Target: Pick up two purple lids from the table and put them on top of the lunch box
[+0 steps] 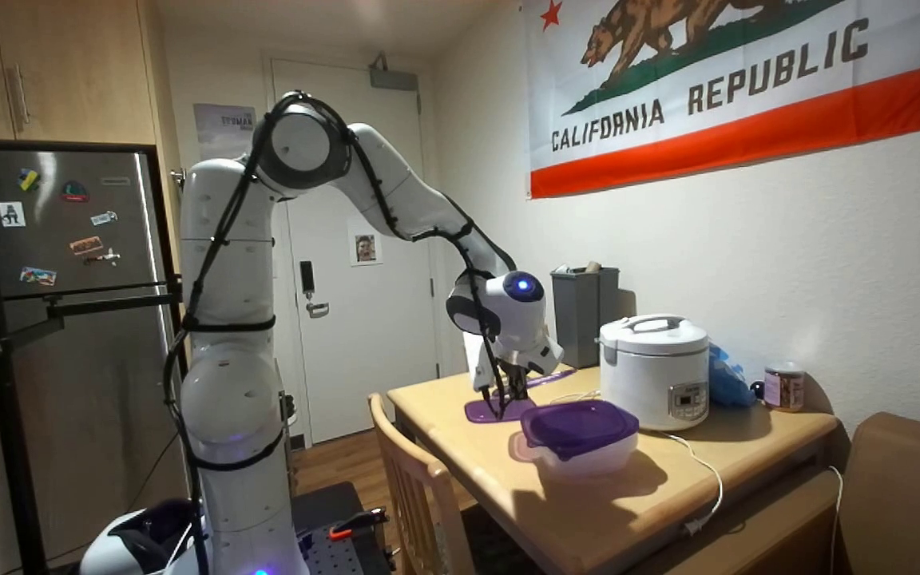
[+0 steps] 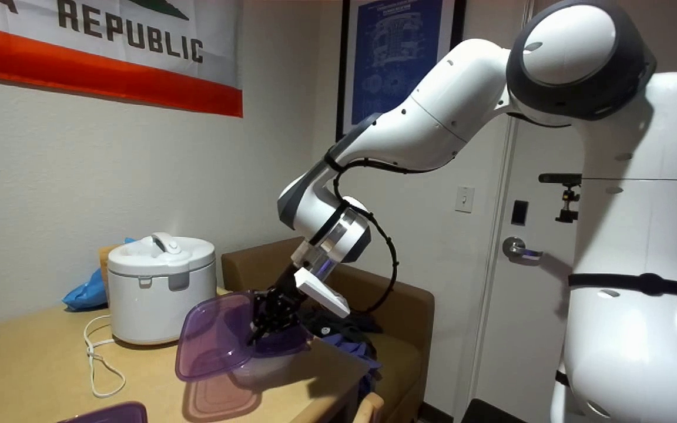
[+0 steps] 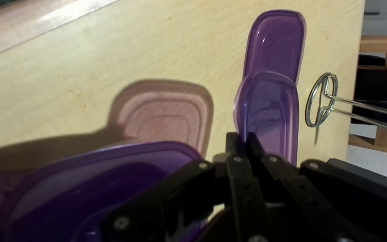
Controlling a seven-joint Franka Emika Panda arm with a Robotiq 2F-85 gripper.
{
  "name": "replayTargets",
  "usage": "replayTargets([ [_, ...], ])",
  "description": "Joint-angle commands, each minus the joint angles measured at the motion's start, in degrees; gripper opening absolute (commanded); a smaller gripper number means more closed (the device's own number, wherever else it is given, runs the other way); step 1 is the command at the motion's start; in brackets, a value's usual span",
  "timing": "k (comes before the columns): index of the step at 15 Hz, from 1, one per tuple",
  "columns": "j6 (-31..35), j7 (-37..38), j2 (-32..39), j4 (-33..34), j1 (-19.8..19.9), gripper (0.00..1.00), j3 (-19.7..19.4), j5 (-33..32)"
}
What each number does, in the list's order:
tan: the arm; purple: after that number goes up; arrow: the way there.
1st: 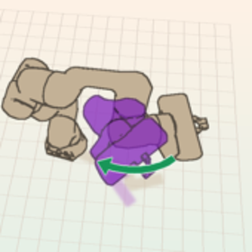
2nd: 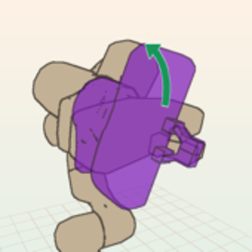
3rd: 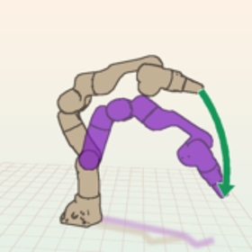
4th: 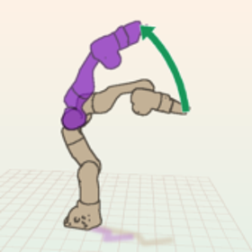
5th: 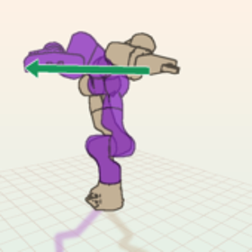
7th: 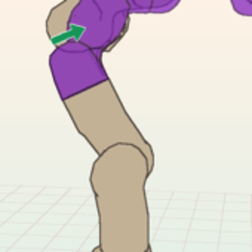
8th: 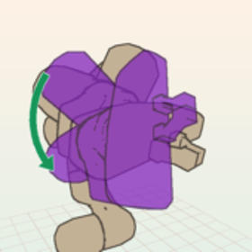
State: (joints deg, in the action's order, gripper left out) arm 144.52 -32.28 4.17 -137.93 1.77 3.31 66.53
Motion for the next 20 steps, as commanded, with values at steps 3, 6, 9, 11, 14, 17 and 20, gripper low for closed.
replayTargets([
  [3,-8.7,-10.3,-2.3,-3.0,3.2,0.02,-5.5,4.6],
  [6,-13.3,-14.2,-1.8,-3.4,5.0,0.02,-8.3,5.3],
  [9,-18.7,-17.6,-0.5,-2.8,6.8,0.02,-10.6,5.3],
  [11,-22.2,-18.7,0.3,-2.6,7.7,0.02,-11.7,4.1],
  [14,-26.5,-20.5,2.0,-1.6,8.5,0.02,-12.8,3.5],
  [17,-26.7,-22.7,1.2,-2.0,7.5,0.02,-11.9,3.4],
  [20,-25.7,-21.6,2.1,-2.1,7.9,0.07,-12.4,3.5],
])
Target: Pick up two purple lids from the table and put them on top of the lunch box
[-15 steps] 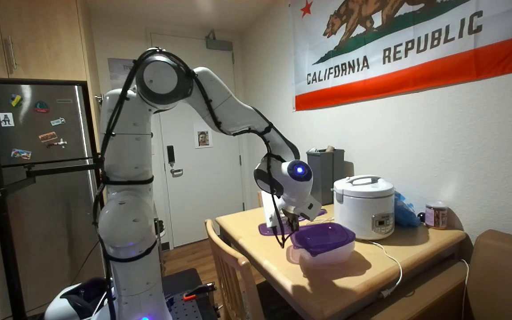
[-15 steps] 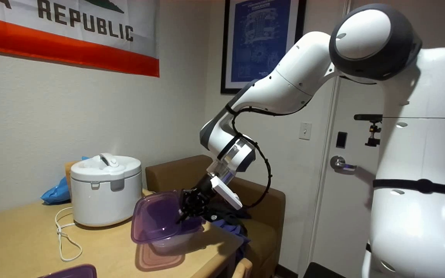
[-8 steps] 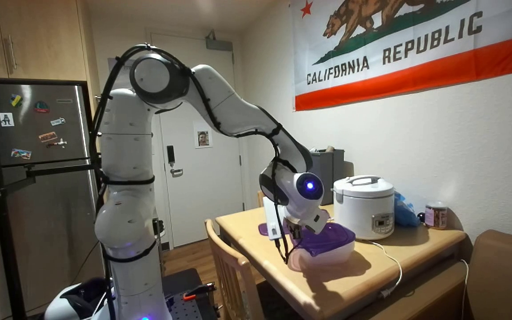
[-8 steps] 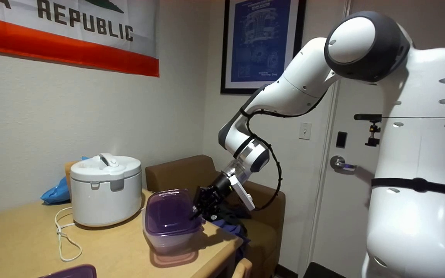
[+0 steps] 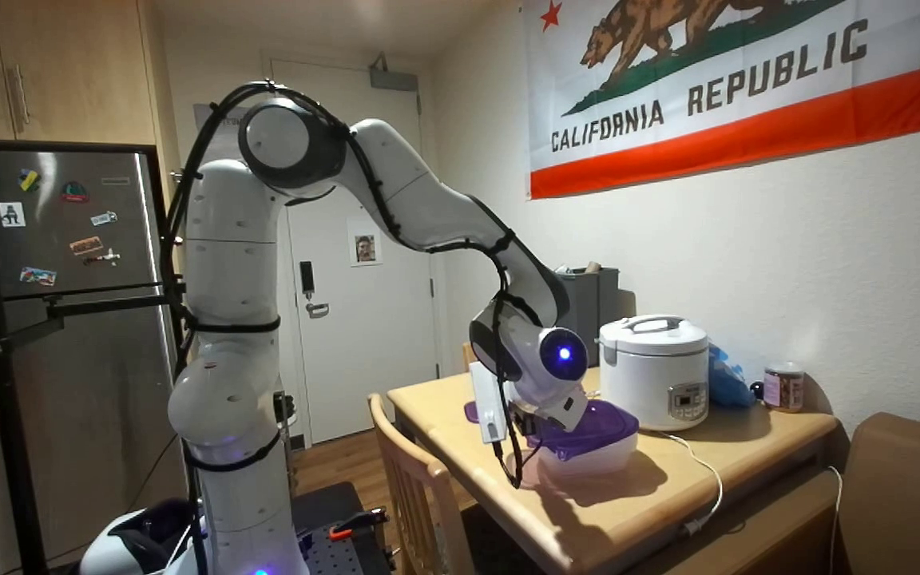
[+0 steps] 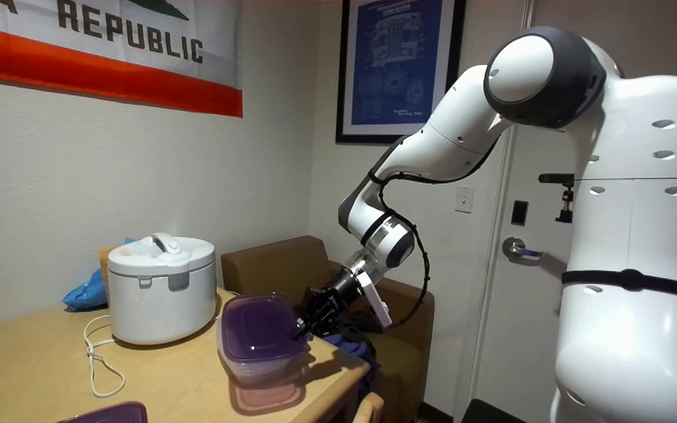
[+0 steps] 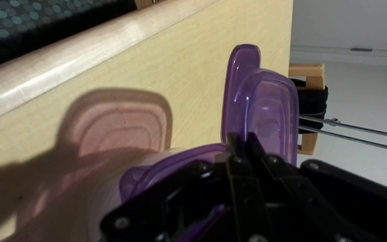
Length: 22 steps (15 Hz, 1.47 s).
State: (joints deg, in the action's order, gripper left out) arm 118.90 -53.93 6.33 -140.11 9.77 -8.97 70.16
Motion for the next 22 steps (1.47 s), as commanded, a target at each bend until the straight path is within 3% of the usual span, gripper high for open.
replayTargets([
  [1,-0.1,0.1,0.1,0.0,-0.1,0.07,-0.1,-0.1],
  [2,-0.1,0.1,0.1,0.0,-0.1,0.02,-0.1,-0.1],
  [14,-1.8,1.7,4.6,6.6,1.6,0.02,-1.9,-3.2],
  [22,-5.5,2.1,11.9,14.7,3.3,0.02,-1.7,-3.5],
])
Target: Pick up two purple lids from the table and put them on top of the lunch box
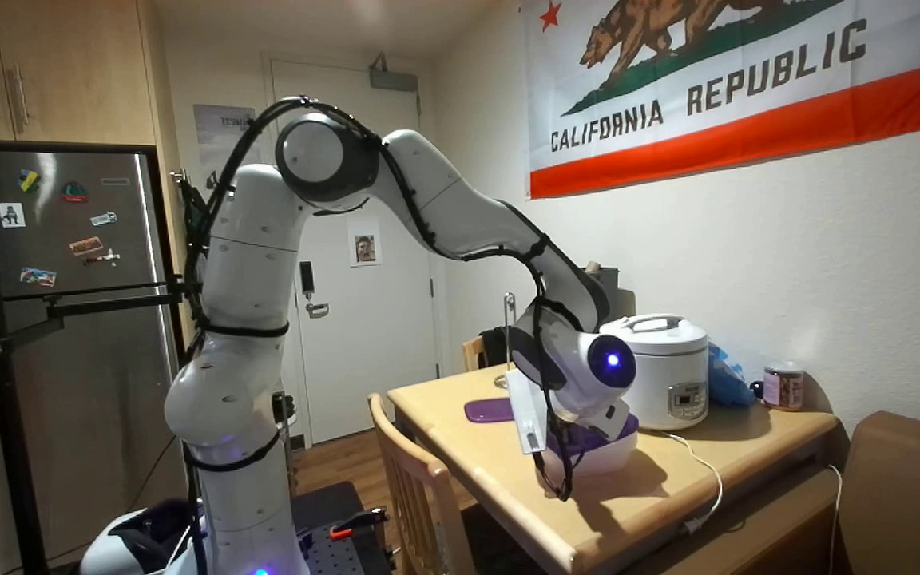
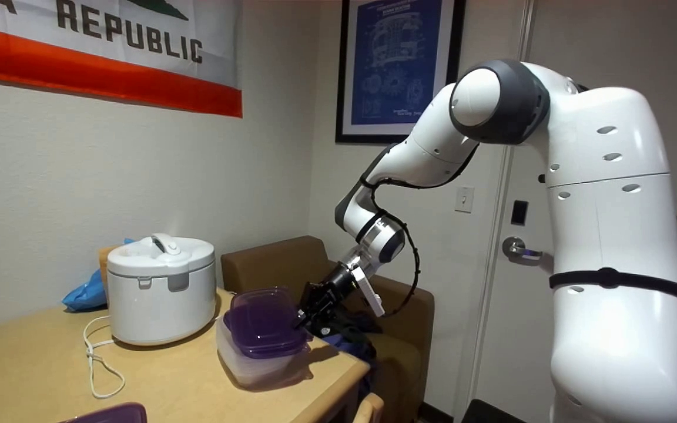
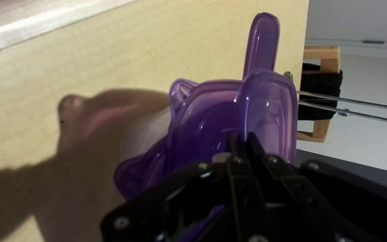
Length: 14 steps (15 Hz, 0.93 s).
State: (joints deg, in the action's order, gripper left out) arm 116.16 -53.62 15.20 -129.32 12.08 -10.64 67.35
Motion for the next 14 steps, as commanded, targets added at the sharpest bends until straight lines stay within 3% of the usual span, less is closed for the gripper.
replayTargets([
  [1,-2.8,1.8,3.9,4.8,1.1,0.02,0.0,-0.7],
  [6,-2.8,2.6,7.5,8.7,1.9,0.02,0.0,-0.8],
  [8,-2.8,2.9,8.0,9.4,2.1,0.32,0.0,-1.0],
  [14,-0.8,3.7,4.6,5.9,2.9,0.77,-1.3,-1.2],
])
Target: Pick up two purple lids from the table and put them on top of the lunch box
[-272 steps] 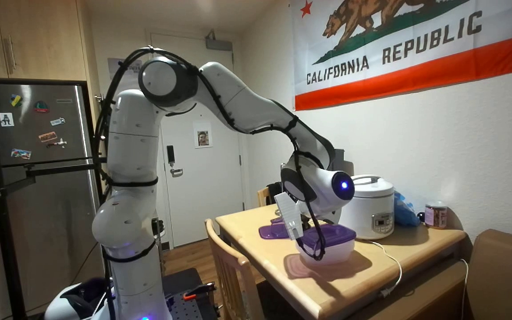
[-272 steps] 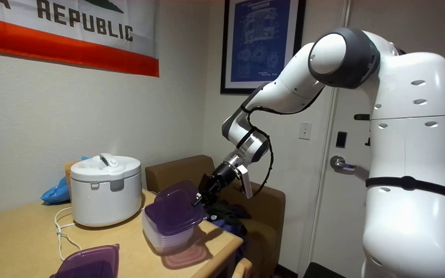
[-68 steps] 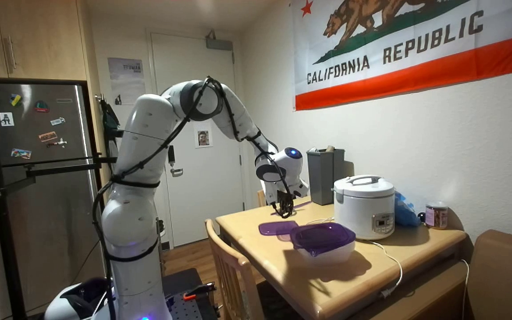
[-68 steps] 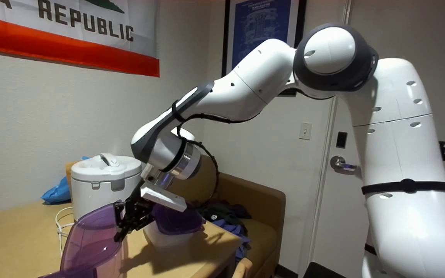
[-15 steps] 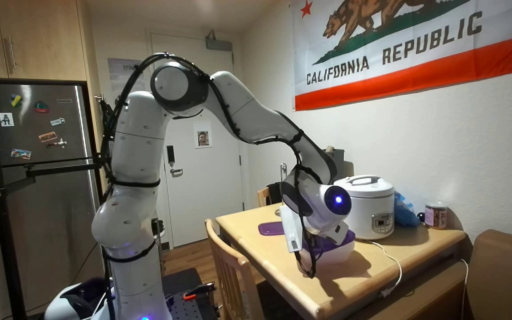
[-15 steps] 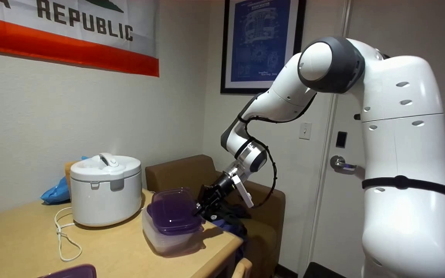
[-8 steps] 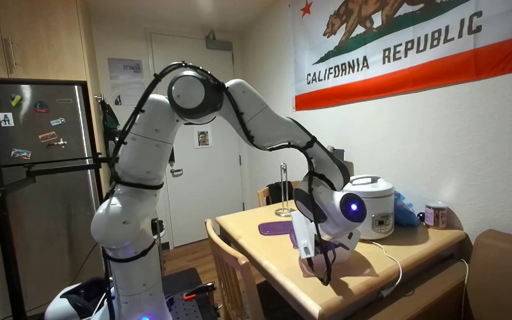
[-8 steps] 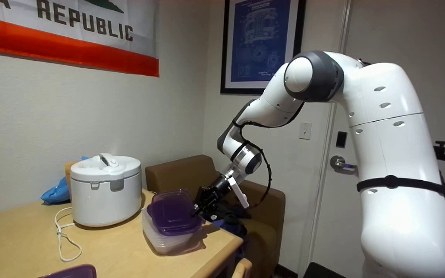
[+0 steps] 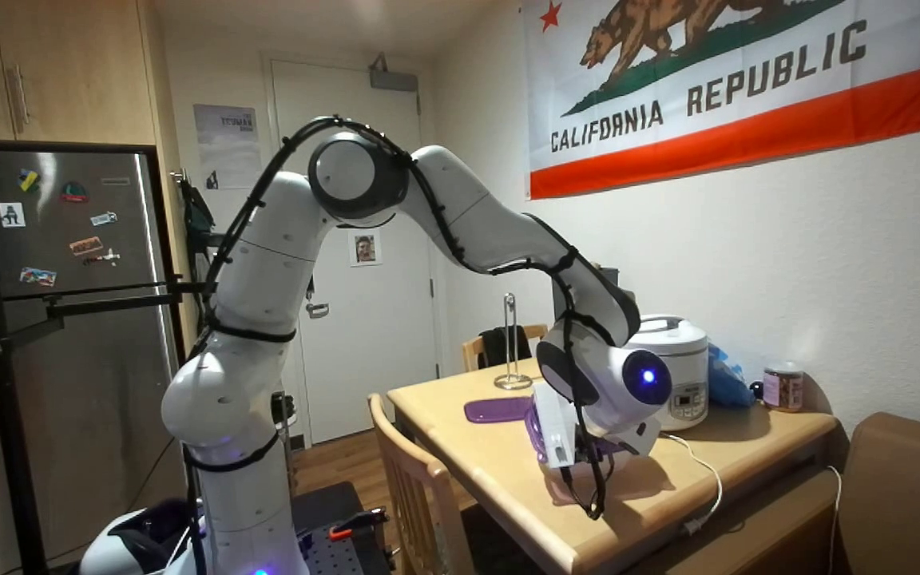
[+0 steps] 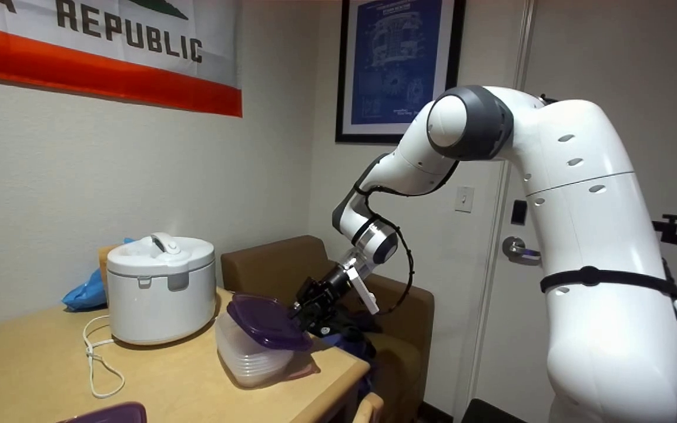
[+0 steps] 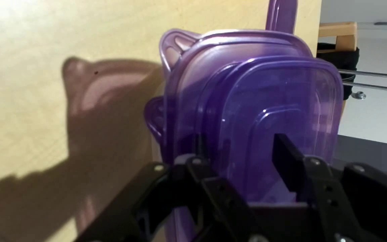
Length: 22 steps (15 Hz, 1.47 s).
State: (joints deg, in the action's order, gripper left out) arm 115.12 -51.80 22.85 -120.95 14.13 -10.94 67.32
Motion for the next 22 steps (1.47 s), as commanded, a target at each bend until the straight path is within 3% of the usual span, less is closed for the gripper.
replayTargets([
  [1,0.4,1.9,-3.8,-3.4,1.2,0.83,-1.6,-1.1],
  [3,0.7,1.6,-6.4,-6.0,2.0,0.99,-2.9,-0.8],
  [4,0.6,1.4,-7.7,-7.2,2.5,1.00,-3.6,-0.6],
  [13,2.2,1.6,-20.5,-18.2,4.1,1.00,-7.5,-0.4],
  [22,4.3,3.9,-27.8,-23.0,-1.9,1.00,-1.2,-1.3],
])
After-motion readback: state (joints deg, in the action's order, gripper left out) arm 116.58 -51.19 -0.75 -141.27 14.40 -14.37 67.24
